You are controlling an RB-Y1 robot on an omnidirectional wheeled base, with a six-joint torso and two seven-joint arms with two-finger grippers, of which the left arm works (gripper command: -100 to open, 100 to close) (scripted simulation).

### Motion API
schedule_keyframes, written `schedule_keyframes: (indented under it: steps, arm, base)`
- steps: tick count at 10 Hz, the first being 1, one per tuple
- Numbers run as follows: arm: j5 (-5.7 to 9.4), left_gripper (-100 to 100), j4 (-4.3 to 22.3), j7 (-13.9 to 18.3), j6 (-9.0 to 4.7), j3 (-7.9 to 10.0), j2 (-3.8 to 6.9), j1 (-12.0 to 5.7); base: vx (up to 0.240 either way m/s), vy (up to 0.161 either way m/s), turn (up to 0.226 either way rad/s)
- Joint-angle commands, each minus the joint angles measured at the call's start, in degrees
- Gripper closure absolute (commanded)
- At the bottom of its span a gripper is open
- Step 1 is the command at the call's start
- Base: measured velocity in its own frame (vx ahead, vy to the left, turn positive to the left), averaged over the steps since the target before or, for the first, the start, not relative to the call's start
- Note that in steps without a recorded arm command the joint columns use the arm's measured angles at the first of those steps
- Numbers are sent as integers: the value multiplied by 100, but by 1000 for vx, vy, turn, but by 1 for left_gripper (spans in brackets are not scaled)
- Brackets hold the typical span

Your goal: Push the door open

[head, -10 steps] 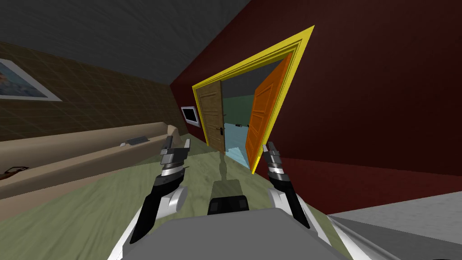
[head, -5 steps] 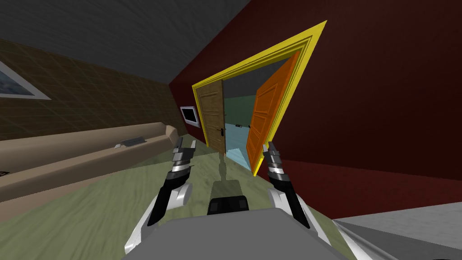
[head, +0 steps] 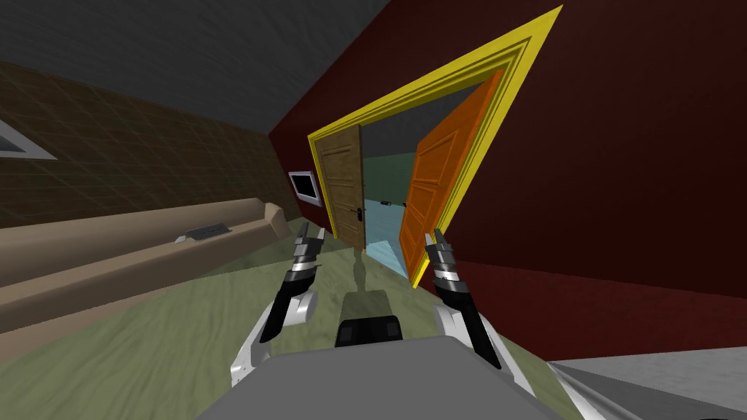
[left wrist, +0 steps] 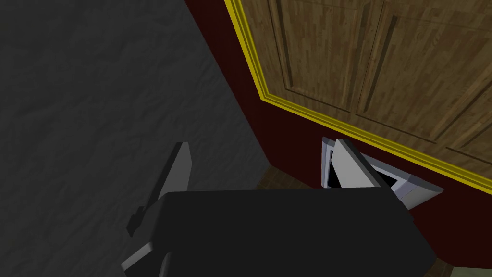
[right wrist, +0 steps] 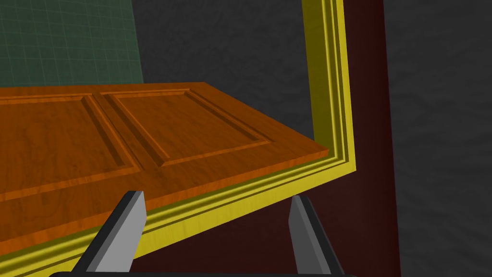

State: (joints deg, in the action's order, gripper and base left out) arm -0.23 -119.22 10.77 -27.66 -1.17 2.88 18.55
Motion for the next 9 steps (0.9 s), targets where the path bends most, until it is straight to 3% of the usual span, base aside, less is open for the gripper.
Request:
schedule_keyframes:
  steps: [1,9]
  arm:
    - [-12,-100,220,24,6,-50,37,-125]
    - [-93,-100,1473,116,38,-340,156,-859]
  base:
    - [78,63,-17]
    - [95,72,-22]
